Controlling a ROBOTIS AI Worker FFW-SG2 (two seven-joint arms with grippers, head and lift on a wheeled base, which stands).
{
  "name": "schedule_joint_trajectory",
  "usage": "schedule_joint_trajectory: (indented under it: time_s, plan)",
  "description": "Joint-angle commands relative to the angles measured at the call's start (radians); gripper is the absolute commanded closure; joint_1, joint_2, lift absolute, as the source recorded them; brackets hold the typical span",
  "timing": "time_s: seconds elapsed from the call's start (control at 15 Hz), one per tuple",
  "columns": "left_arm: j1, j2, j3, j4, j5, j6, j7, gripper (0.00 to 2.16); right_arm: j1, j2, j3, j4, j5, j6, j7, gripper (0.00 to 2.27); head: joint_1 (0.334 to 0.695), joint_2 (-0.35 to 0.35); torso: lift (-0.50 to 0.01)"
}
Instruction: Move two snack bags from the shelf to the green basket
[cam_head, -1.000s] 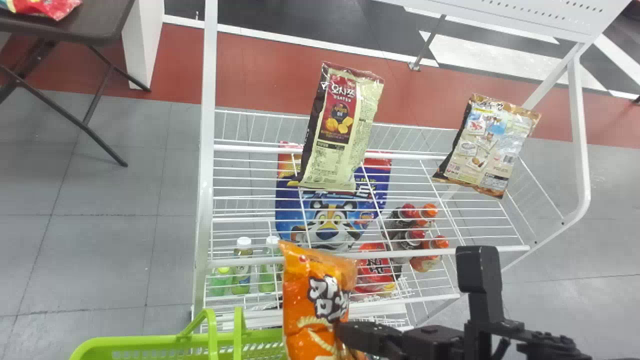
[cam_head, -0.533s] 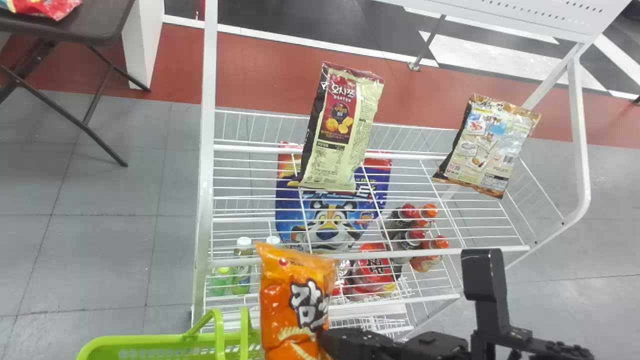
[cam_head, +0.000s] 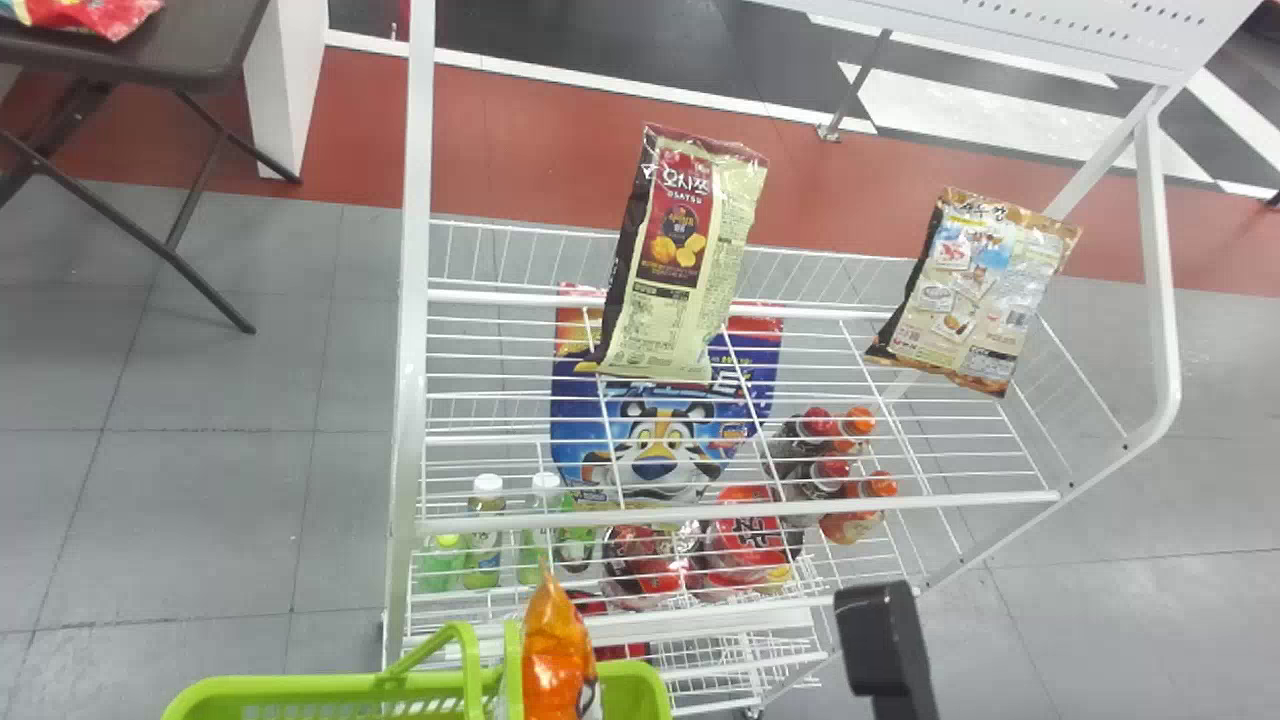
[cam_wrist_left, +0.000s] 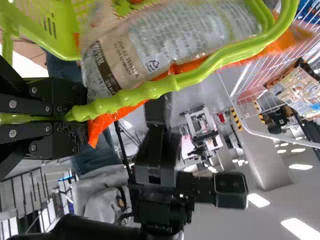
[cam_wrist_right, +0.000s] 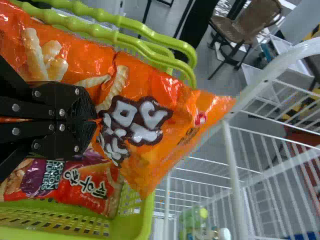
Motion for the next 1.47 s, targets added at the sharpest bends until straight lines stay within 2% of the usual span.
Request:
schedule_joint_trajectory:
  time_s: [0.0,0.4,0.47,0.53,0.6,0.67,0.87,1.13,1.2,1.27,1.33,1.4]
  plan:
    - [0.02,0.0,-0.01,-0.017,-0.015,0.0,0.0,2.12,0.0,-0.015,0.04,0.068,0.04,0.005,-0.007,2.25,0.695,-0.35,-0.016]
    - [0.045,0.002,-0.017,-0.033,-0.03,0.0,-0.003,2.12,-0.045,-0.039,0.103,0.255,0.13,0.005,-0.038,2.2,0.695,-0.35,-0.016]
    - [0.047,0.002,-0.019,-0.033,-0.03,-0.003,-0.003,2.12,-0.051,-0.041,0.097,0.264,0.136,0.005,-0.038,1.97,0.695,-0.35,-0.016]
    - [0.048,0.002,-0.017,-0.034,-0.03,-0.003,-0.005,2.12,-0.054,-0.041,0.088,0.267,0.136,0.005,-0.038,1.23,0.695,-0.35,-0.016]
    - [0.048,0.002,-0.019,-0.033,-0.032,-0.003,-0.003,2.12,-0.055,-0.041,0.077,0.259,0.135,0.005,-0.034,0.14,0.695,-0.35,-0.016]
    - [0.048,0.0,-0.019,-0.033,-0.035,-0.003,-0.003,2.12,-0.054,-0.041,0.066,0.233,0.133,0.005,-0.027,0.0,0.695,-0.35,-0.016]
    - [0.047,0.0,-0.019,-0.031,-0.038,-0.003,-0.002,2.12,-0.054,-0.039,0.005,0.132,0.104,0.005,-0.021,0.04,0.695,-0.35,-0.016]
    - [0.031,-0.002,-0.027,-0.023,-0.045,-0.003,0.008,2.12,-0.092,-0.016,-0.155,-0.024,-0.034,0.005,-0.017,0.08,0.695,-0.35,-0.016]
    - [0.025,-0.002,-0.034,-0.02,-0.05,-0.003,0.009,2.12,-0.109,0.005,-0.208,-0.034,-0.063,0.005,0.028,0.08,0.695,-0.35,-0.016]
    - [0.02,-0.002,-0.039,-0.016,-0.048,-0.003,0.011,2.12,-0.112,0.042,-0.251,-0.037,-0.066,0.005,0.083,0.08,0.695,-0.35,-0.016]
    - [0.017,-0.003,-0.04,-0.014,-0.048,0.0,0.011,2.12,-0.112,0.07,-0.261,-0.017,-0.057,0.005,0.128,0.09,0.695,-0.35,-0.016]
    - [0.013,-0.003,-0.04,-0.013,-0.048,0.0,0.011,2.12,-0.112,0.077,-0.262,0.037,-0.052,-0.006,0.198,0.11,0.695,-0.35,-0.016]
